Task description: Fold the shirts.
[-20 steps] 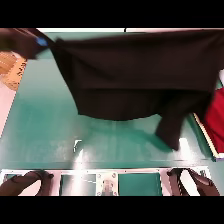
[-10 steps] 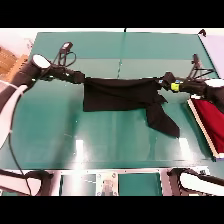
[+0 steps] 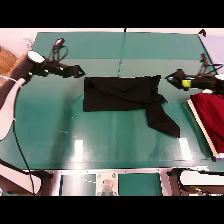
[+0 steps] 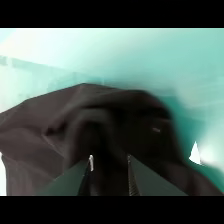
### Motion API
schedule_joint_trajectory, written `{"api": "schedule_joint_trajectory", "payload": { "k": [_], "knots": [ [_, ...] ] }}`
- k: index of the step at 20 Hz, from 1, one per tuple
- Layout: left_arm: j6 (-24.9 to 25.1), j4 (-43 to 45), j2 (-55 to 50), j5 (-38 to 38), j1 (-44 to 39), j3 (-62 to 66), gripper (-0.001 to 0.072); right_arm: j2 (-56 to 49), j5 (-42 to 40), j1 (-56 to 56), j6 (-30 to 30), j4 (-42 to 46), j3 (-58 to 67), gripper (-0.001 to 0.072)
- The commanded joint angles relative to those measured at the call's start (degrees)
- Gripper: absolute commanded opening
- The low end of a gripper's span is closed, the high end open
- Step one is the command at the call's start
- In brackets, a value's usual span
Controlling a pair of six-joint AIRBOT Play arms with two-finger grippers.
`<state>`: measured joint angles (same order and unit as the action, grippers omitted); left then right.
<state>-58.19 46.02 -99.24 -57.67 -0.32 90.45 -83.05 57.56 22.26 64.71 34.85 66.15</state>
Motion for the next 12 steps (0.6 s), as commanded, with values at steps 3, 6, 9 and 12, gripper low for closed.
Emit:
{"api": "schedule_joint_trajectory", "payload": {
  "k": [3,6,9,12],
  "knots": [
    [-6.58,0.22,-0.17,-21.44,8.37,6.03,0.0026,4.98,16.39,12.26,2.58,8.28,-0.46,0.0218],
    [-10.75,3.96,-0.17,-26.21,9.49,5.53,0.0025,9.66,17.00,15.61,2.56,10.62,-4.68,0.0148],
    [-13.16,4.07,-0.17,-27.06,9.42,-2.47,0.0027,13.51,15.50,17.22,2.34,10.93,-9.90,0.0150],
    [-14.56,2.29,-0.17,-21.75,9.42,-13.86,0.0580,13.86,14.53,17.11,2.16,10.95,-12.90,0.0155]
  ]
}}
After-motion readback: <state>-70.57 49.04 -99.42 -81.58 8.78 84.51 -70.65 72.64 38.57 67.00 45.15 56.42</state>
